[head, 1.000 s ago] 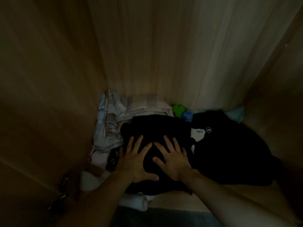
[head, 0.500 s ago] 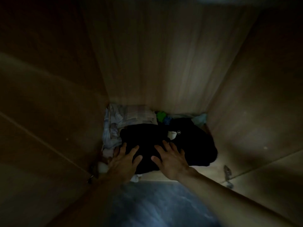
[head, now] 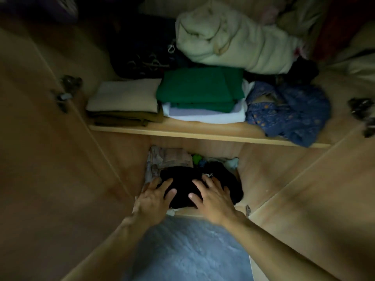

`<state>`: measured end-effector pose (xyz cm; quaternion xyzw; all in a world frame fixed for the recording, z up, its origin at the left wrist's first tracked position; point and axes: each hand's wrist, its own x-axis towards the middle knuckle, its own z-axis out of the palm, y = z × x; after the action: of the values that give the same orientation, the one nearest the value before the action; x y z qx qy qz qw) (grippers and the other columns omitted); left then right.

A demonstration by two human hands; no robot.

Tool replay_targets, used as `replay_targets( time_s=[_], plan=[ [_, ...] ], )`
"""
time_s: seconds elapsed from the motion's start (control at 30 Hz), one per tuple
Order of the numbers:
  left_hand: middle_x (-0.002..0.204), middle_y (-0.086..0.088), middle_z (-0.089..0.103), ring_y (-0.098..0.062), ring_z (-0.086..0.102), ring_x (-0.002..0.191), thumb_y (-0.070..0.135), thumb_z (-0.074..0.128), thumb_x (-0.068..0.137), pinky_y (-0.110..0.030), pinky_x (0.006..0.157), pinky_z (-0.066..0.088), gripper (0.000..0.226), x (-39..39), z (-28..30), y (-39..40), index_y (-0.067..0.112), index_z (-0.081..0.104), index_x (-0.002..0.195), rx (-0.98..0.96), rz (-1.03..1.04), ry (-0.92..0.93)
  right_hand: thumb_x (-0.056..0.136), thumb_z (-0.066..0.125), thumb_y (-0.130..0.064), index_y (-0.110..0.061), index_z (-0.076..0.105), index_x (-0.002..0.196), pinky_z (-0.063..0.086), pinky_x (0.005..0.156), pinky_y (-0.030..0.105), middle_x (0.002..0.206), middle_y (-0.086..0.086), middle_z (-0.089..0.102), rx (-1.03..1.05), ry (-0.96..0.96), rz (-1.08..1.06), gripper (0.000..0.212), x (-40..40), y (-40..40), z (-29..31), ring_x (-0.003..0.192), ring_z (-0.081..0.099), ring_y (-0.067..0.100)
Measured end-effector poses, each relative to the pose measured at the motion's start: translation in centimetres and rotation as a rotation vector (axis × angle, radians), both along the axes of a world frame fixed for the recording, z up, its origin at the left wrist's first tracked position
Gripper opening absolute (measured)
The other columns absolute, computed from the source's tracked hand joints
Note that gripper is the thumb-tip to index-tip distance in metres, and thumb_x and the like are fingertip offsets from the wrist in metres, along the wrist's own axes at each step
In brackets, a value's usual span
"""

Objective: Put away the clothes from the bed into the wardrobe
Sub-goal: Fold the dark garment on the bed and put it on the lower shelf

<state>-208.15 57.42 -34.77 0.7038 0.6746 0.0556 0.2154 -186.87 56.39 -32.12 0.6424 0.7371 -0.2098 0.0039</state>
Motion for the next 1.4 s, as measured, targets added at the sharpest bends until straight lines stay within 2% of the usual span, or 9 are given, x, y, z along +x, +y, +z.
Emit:
replay_targets(
  time_s=[0.13, 0.3, 0.47, 0.63, 0.8, 0.97, 1.07, 1.17, 1.4],
  plan=[
    [0.158, 0.000, 0.025, -0.033, 0.039, 0.137, 0.081, 0.003, 0.084, -0.056, 0.104, 0.041, 0.072, -1.8, 6.3, -6.2, 0.051, 0.018, 0.147, -0.026, -0.070, -0.056, 0.098, 0.024, -0.064, -0.037, 0.025, 0.150, 0.023, 0.112, 0.061, 0.162, 0.001, 0.017, 0.063, -0.018, -0.075, 0.059, -1.0, -7.0, 5.9, 0.147, 0.014, 0.029],
    [0.162, 0.003, 0.016, -0.036, 0.032, 0.140, 0.067, 0.021, 0.096, -0.061, 0.107, 0.035, 0.055, -3.9, 11.0, -12.5, 0.050, 0.025, 0.148, 0.020, -0.162, -0.058, 0.083, 0.006, -0.073, -0.035, 0.029, 0.147, 0.034, 0.105, 0.057, 0.152, 0.001, 0.031, 0.183, -0.095, -0.105, 0.078, -2.3, -15.3, 9.9, 0.140, 0.026, 0.028],
    [0.163, 0.003, 0.014, -0.037, 0.031, 0.140, 0.065, 0.025, 0.097, -0.061, 0.107, 0.033, 0.052, -4.2, 13.1, -17.2, 0.046, 0.032, 0.145, 0.008, -0.229, -0.065, 0.098, 0.028, -0.062, -0.035, 0.028, 0.148, 0.032, 0.108, 0.056, 0.155, 0.003, 0.028, 0.164, -0.094, -0.228, 0.057, -2.3, -21.4, 11.5, 0.142, 0.025, 0.028],
    [0.164, 0.004, 0.009, -0.036, 0.027, 0.142, 0.063, 0.026, 0.098, -0.058, 0.109, 0.030, 0.052, -1.7, 15.2, -21.1, 0.044, 0.032, 0.146, 0.032, -0.381, -0.016, 0.097, 0.027, -0.064, -0.038, 0.031, 0.148, 0.033, 0.107, 0.057, 0.156, 0.001, 0.027, 0.199, -0.128, -0.290, 0.056, -1.0, -26.9, 12.8, 0.143, 0.026, 0.027],
    [0.163, 0.007, 0.019, -0.030, 0.027, 0.143, 0.061, 0.026, 0.099, -0.054, 0.111, 0.030, 0.052, 4.0, 16.6, -24.4, 0.041, 0.036, 0.146, 0.107, -0.584, 0.024, 0.097, 0.029, -0.064, -0.038, 0.033, 0.146, 0.033, 0.106, 0.055, 0.155, 0.001, 0.029, 0.236, -0.161, -0.432, 0.056, 2.6, -33.6, 14.4, 0.140, 0.029, 0.028],
    [0.163, 0.009, 0.019, -0.025, 0.018, 0.148, 0.059, 0.026, 0.100, -0.053, 0.116, 0.022, 0.053, 12.3, 16.5, -30.5, 0.041, 0.030, 0.149, 0.139, -0.841, 0.086, 0.080, 0.006, -0.075, -0.040, 0.034, 0.145, 0.031, 0.108, 0.054, 0.157, -0.001, 0.027, 0.242, -0.176, -0.645, 0.079, 8.2, -43.1, 14.8, 0.140, 0.027, 0.028],
    [0.163, 0.010, 0.018, -0.022, 0.017, 0.148, 0.069, 0.016, 0.095, -0.053, 0.117, 0.022, 0.060, 18.0, 16.7, -35.7, 0.044, 0.032, 0.147, 0.145, -1.001, 0.093, 0.079, 0.006, -0.075, -0.039, 0.037, 0.144, 0.032, 0.109, 0.052, 0.157, 0.000, 0.028, 0.258, -0.156, -0.791, 0.080, 12.2, -50.2, 14.6, 0.140, 0.029, 0.028],
    [0.164, 0.010, 0.017, -0.022, 0.018, 0.149, 0.075, -0.008, 0.072, -0.050, 0.117, 0.023, 0.091, 23.8, 17.0, -42.0, 0.045, 0.030, 0.148, 0.190, -1.136, 0.121, 0.079, 0.007, -0.076, -0.041, 0.038, 0.145, 0.033, 0.109, 0.053, 0.157, -0.002, 0.029, 0.271, -0.121, -0.954, 0.081, 16.2, -58.0, 14.5, 0.142, 0.029, 0.025],
    [0.163, 0.005, 0.021, -0.024, 0.025, 0.146, 0.086, -0.001, 0.075, -0.053, 0.115, 0.027, 0.090, 34.7, 15.8, -57.3, 0.044, 0.029, 0.149, 0.158, -1.332, 0.121, 0.072, -0.009, -0.087, -0.041, 0.028, 0.149, 0.025, 0.114, 0.056, 0.162, -0.002, 0.022, 0.243, -0.119, -1.185, 0.097, 22.8, -77.8, 13.6, 0.147, 0.020, 0.028]
  ],
)
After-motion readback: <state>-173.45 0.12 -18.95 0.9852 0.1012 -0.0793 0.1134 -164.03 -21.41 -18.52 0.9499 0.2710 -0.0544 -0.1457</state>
